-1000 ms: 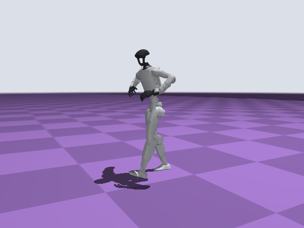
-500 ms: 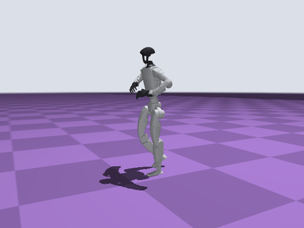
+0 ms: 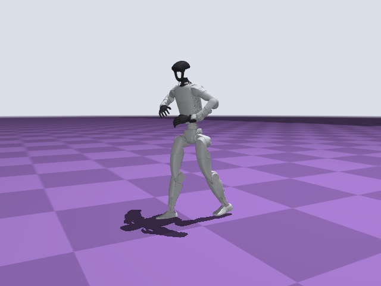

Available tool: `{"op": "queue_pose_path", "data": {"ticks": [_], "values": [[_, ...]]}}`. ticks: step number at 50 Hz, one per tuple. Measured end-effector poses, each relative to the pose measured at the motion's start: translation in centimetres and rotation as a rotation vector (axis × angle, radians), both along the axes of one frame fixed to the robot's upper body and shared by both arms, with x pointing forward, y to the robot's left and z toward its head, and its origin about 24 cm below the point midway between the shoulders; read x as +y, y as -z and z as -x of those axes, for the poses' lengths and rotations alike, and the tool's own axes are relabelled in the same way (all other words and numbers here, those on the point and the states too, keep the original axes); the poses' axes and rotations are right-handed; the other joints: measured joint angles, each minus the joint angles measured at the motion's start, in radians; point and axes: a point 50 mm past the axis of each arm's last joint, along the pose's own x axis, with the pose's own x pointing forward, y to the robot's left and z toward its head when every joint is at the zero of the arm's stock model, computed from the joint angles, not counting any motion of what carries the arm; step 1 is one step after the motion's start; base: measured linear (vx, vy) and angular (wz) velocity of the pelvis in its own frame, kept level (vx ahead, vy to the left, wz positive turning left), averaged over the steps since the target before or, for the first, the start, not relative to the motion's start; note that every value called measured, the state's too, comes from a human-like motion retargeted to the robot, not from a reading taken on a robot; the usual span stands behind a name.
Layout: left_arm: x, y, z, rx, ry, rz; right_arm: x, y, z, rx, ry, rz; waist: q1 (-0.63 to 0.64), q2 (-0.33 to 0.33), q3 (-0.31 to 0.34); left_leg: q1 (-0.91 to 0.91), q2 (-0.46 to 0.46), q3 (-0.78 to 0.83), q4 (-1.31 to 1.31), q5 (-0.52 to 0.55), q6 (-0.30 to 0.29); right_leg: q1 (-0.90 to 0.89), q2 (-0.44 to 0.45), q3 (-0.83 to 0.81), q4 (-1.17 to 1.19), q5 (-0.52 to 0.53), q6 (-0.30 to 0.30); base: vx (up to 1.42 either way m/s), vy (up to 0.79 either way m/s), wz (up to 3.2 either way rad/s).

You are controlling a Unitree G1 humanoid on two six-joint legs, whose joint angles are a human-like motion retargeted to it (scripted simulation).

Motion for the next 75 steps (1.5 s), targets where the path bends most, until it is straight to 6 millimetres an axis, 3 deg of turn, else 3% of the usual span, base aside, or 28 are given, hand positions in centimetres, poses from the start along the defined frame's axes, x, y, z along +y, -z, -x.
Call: {"op": "queue_pose_path", "data": {"ticks": [5, 8, 12, 15, 20, 25, 29, 32, 37, 40, 43, 46, 49, 53, 57, 60, 62, 65, 66, 70, 75], "values": [[0.4, 2.2, 2.2, 0.081, 0.008, -0.072, 0.4, 0.6, 1.2, 0.045, 0.002, -0.051, 0.029, 0.002, -0.124, -0.262, -0.052, -0.002, 0.494, 0.12, 0.04, 0.051, -0.049, -0.037, 0.03, -0.065, 0.0, 0.56, -0.15, 0.75], [0.3, 2.0, 1.7, 0.065, -0.001, -0.074, 0.2, 0.0, 0.7, 0.011, -0.004, -0.043, 0.0, -0.011, -0.168, -0.501, -0.085, 0.089, 0.728, 0.164, 0.121, 0.05, -0.119, -0.11, 0.021, -0.092, 0.0, 0.4, -0.15, 1.52], [0.2, 1.9, 1.3, 0.051, -0.013, -0.074, 0.3, 0.3, 0.6, 0.029, -0.015, -0.033, 0.032, -0.037, -0.184, -0.653, -0.101, 0.244, 0.771, 0.076, 0.232, 0.067, -0.168, -0.161, 0.032, -0.131, 0.0, 0.38, -0.16, 0.73], [0.2, 1.7, 1.0, 0.022, -0.028, -0.077, 0.3, 0.9, 0.6, 0.051, -0.007, -0.028, 0.082, -0.05, -0.182, -0.693, -0.131, 0.31, 0.623, 0.051, 0.242, 0.077, -0.174, -0.175, 0.044, -0.159, 0.0, 0.38, -0.15, 0.13], [0.3, 0.7, -0.1, -0.033, -0.056, -0.057, 0.1, 1.5, -0.2, 0.022, 0.026, -0.012, 0.162, -0.023, -0.127, -0.609, -0.117, 0.446, 0.123, 0.163, 0.18, 0.134, -0.119, -0.197, 0.072, -0.212, 0.0, 0.4, -0.11, -0.05], [0.0, 0.3, -0.1, -0.012, -0.024, -0.023, 0.2, 1.5, -0.4, 0.028, 0.018, -0.049, 0.193, 0.054, -0.061, -0.499, -0.072, 0.615, -0.271, 0.235, 0.044, 0.26, -0.002, -0.252, 0.097, -0.281, 0.0, 0.44, -0.08, 0.21], [-0.4, 0.7, 0.6, 0.027, 0.011, -0.02, 0.4, 1.8, 0.0, 0.064, 0.011, -0.08, 0.182, 0.062, -0.07, -0.487, -0.049, 0.794, -0.339, 0.17, -0.044, 0.335, 0.051, -0.298, 0.102, -0.309, 0.0, 0.46, -0.1, 0.6], [-0.5, 0.7, 0.6, 0.041, 0.018, -0.014, 0.3, 1.9, 0.0, 0.073, 0.01, -0.084, 0.184, 0.05, -0.096, -0.465, -0.033, 0.863, -0.339, 0.158, -0.058, 0.375, 0.075, -0.306, 0.105, -0.307, 0.0, 0.53, -0.03, 0.44], [-0.5, 0.0, -0.4, 0.032, 0.006, 0.006, 0.1, 1.9, -0.5, 0.081, 0.016, -0.085, 0.182, 0.046, -0.118, -0.387, -0.002, 0.785, -0.339, 0.2, -0.03, 0.425, 0.101, -0.324, 0.209, -0.21, -0.047, 0.61, 0.04, 0.5], [-0.5, -0.2, -0.3, 0.026, 0.017, 0.011, 0.1, 2.2, -0.2, 0.108, 0.009, -0.082, 0.19, 0.068, -0.132, -0.319, 0.045, 0.718, -0.339, 0.185, -0.01, 0.37, 0.088, -0.331, 0.46, -0.074, -0.1, 0.59, 0.06, 0.58], [-0.4, -0.4, -0.3, 0.02, 0.011, 0.011, 0.0, 2.5, 0.1, 0.127, 0.027, -0.08, 0.199, 0.076, -0.14, -0.271, 0.064, 0.651, -0.327, 0.153, 0.008, 0.212, 0.047, -0.255, 0.798, 0.02, -0.111, 0.49, 0.07, 0.86], [-0.2, -0.6, -0.4, 0.012, -0.002, 0.0, -0.1, 2.3, 0.1, 0.135, 0.056, -0.104, 0.195, 0.071, -0.134, -0.253, 0.055, 0.568, -0.283, 0.117, 0.012, 0.056, 0.037, -0.145, 1.004, -0.017, -0.111, 0.4, 0.05, 1.34], [0.0, -0.5, -0.4, 0.011, -0.012, -0.018, -0.2, 2.0, 0.0, 0.117, 0.067, -0.119, 0.183, 0.07, -0.122, -0.244, 0.035, 0.474, -0.239, 0.092, 0.01, -0.05, 0.019, -0.082, 1.059, -0.103, -0.153, 0.34, 0.04, 1.66], [0.2, -0.2, -0.1, 0.027, -0.02, -0.03, -0.2, 1.1, -0.2, 0.06, 0.059, -0.115, 0.156, 0.071, -0.103, -0.231, 0.006, 0.329, -0.204, 0.076, 0.002, -0.122, 0.007, -0.028, 0.928, -0.171, -0.212, 0.3, -0.02, 1.99], [0.3, 0.1, 0.1, 0.04, -0.028, -0.015, -0.1, 0.4, -0.3, 0.016, 0.046, -0.116, 0.129, 0.06, -0.075, -0.203, -0.037, 0.168, -0.195, 0.074, -0.014, -0.119, 0.023, 0.074, 0.611, -0.166, -0.208, 0.29, -0.11, 2.28], [0.4, 0.0, 0.1, 0.042, -0.036, 0.008, -0.1, 0.1, -0.3, 0.001, 0.044, -0.112, 0.105, 0.033, -0.037, -0.158, -0.092, 0.029, -0.198, 0.075, -0.026, -0.056, 0.013, 0.226, 0.303, -0.104, -0.157, 0.33, -0.15, 2.59], [0.5, 0.1, 0.3, 0.043, -0.041, 0.013, 0.1, 0.2, 0.0, -0.002, 0.041, -0.094, 0.089, 0.014, -0.003, -0.106, -0.124, -0.077, -0.206, 0.075, -0.026, -0.001, -0.006, 0.355, 0.146, -0.083, -0.09, 0.38, -0.17, 2.8], [0.7, 0.3, 0.9, 0.04, -0.027, 0.0, 0.6, 0.3, 0.7, -0.001, 0.006, -0.063, 0.085, 0.012, 0.033, -0.037, -0.124, -0.218, -0.221, 0.072, -0.024, 0.049, -0.003, 0.513, 0.03, -0.114, 0.0, 0.41, -0.25, 2.46], [0.7, 0.3, 0.9, 0.035, -0.018, -0.007, 0.7, 0.2, 0.7, -0.004, -0.008, -0.059, 0.09, 0.023, 0.045, -0.019, -0.103, -0.256, -0.223, 0.065, -0.027, 0.064, 0.017, 0.53, 0.023, -0.133, 0.0, 0.43, -0.35, 2.11], [1.2, 1.0, 2.0, 0.067, -0.001, -0.046, 1.1, 0.5, 1.5, 0.042, -0.042, -0.053, 0.121, 0.037, 0.061, 0.064, -0.074, -0.393, -0.236, 0.061, -0.005, 0.147, 0.026, 0.487, 0.042, -0.174, 0.0, 0.4, -0.3, 1.94], [2.7, 1.0, 2.2, 0.043, -0.075, -0.099, 1.0, -0.1, 1.7, 0.066, -0.041, -0.043, 0.219, -0.001, 0.025, 0.059, -0.094, -0.484, -0.243, 0.117, 0.011, 0.183, -0.036, 0.359, 0.059, -0.169, 0.0, 0.32, -0.31, 1.28]]}}
